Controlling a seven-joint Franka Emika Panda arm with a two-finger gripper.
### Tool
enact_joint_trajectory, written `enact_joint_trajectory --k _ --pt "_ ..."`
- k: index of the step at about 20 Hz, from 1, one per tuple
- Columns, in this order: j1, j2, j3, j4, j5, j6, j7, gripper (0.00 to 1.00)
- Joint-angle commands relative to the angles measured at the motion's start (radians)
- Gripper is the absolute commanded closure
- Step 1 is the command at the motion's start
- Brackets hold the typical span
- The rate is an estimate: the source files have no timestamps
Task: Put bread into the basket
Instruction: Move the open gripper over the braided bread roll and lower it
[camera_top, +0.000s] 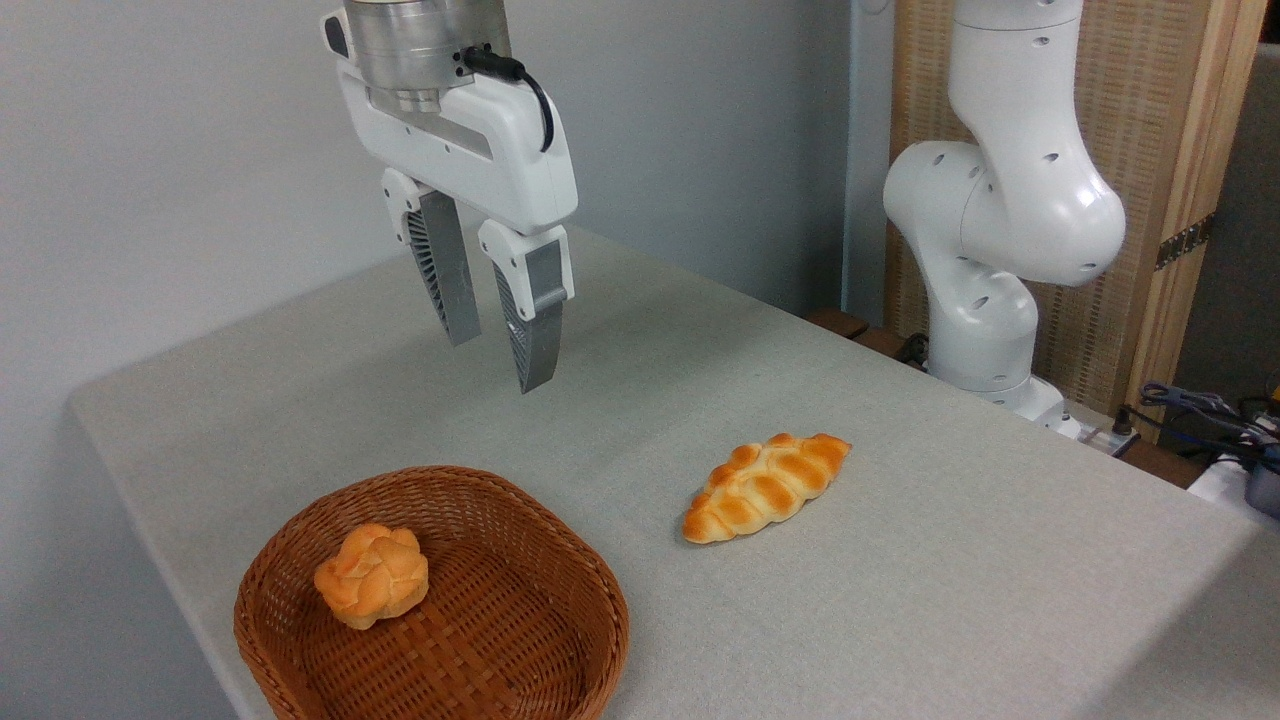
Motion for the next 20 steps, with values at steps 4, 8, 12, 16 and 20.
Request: enact_joint_trajectory --k 4,8,12,16,20 --pt "0.005 -0.004 -0.001 0.015 -0.009 -0.061 0.015 0.00" --pt "0.005 -0.010 -0.001 0.006 -0.009 -0.060 0.015 0.00" --pt "0.005 -0.130 0.002 -0.156 -0.009 -0.046 0.015 0.00" --pt "0.005 -0.301 0.003 -0.417 0.003 0.052 0.067 0.00" --pt "0.003 -0.427 0.071 -0.618 0.004 0.092 0.164 0.00"
